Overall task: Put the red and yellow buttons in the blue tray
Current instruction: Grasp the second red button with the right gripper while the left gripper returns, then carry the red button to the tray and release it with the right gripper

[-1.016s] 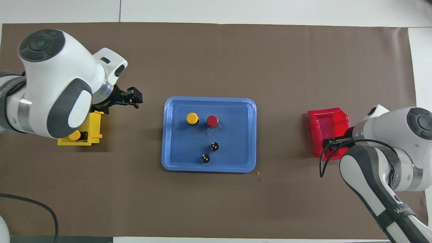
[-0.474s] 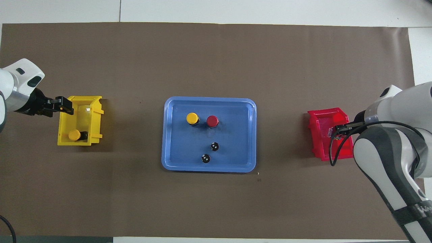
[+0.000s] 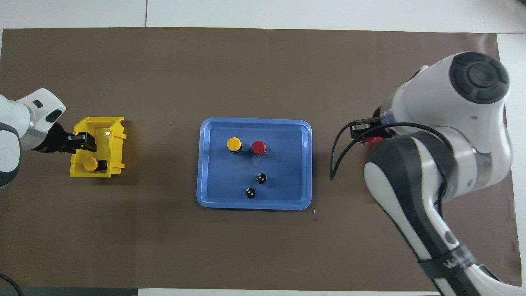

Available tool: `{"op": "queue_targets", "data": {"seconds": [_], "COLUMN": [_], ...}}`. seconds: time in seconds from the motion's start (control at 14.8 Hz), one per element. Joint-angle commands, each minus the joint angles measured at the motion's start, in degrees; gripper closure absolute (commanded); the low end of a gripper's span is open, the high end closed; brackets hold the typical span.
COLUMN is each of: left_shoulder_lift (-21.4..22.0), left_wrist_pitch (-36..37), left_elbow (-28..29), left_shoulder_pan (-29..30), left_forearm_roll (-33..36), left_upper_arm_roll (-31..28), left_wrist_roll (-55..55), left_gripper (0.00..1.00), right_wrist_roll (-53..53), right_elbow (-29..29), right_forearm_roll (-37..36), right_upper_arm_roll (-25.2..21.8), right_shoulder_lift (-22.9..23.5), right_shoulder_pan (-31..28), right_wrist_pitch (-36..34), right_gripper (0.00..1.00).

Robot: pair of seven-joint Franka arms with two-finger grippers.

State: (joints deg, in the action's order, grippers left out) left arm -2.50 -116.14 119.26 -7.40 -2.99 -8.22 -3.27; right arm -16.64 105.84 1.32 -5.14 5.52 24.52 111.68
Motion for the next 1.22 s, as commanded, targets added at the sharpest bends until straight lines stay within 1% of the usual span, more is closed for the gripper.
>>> {"op": "queue_targets", "data": {"seconds": [0.0,0.14,0.27,0.41,0.54,0.61,0.75,0.81,0.88,0.95,1.02,1.08,1.15], "left_shoulder_lift": [2.85,3.37,3.73,3.73,3.73,3.64,3.64,3.64,3.64,3.64,3.55,3.64,3.73], "left_wrist_pitch": [-3.65,-4.7,-7.07,-8.57,-8.66,-8.75,-8.84,-9.45,-10.41,-11.12,-11.38,-11.39,-11.39], "left_elbow": [4.83,6.06,8.0,8.62,8.88,8.88,9.32,9.58,10.46,10.73,11.08,11.17,11.43], "left_shoulder_pan": [0.11,0.28,0.2,0.2,0.28,0.2,0.2,0.28,0.28,0.28,0.37,0.46,0.46], "left_forearm_roll": [0.53,0.53,0.53,0.53,0.53,0.53,0.53,0.44,0.53,0.53,0.53,0.53,0.53], "left_upper_arm_roll": [-0.22,-0.22,-0.22,-0.22,-0.22,-0.22,-0.22,-0.22,-0.22,-0.22,-0.22,-0.22,-0.22], "left_wrist_roll": [-1.83,-2.27,-2.27,-2.27,-2.27,-2.27,-2.36,-2.45,-2.53,-2.54,-2.88,-3.32,-3.41], "left_gripper": [0.41,0.41,0.41,0.41,0.41,0.41,0.41,0.41,0.41,0.41,0.41,0.41,0.41], "right_wrist_roll": [-7.6,-8.93,-9.9,-9.99,-10.95,-12.61,-12.89,-12.98,-12.98,-13.07,-12.98,-12.8,-12.54], "right_elbow": [-0.9,-0.72,0.85,2.35,2.27,2.18,2.27,2.27,1.92,1.31,0.08,-2.97,-6.4], "right_forearm_roll": [0.35,0.35,0.35,0.35,0.35,0.09,-0.27,-0.27,-0.27,-0.35,-0.53,-0.53,-0.62], "right_upper_arm_roll": [-0.31,-0.31,-0.31,-0.31,-0.31,-0.31,-0.31,-0.31,-0.31,-0.4,-0.75,-1.19,-1.1], "right_shoulder_lift": [3.79,6.15,8.61,10.02,12.04,12.58,13.2,13.2,13.2,13.11,12.85,12.5,11.54], "right_shoulder_pan": [4.91,7.02,8.34,9.05,10.27,11.24,11.25,11.25,11.25,11.25,10.9,9.94,7.15], "right_wrist_pitch": [5.03,7.75,11.96,15.66,16.99,17.26,17.87,17.79,17.26,16.39,14.55,11.4,7.54], "right_gripper": [0.66,0.66,0.66,0.65,0.64,0.64,0.61,0.53,0.29,0.0,0.0,0.0,0.0]}}
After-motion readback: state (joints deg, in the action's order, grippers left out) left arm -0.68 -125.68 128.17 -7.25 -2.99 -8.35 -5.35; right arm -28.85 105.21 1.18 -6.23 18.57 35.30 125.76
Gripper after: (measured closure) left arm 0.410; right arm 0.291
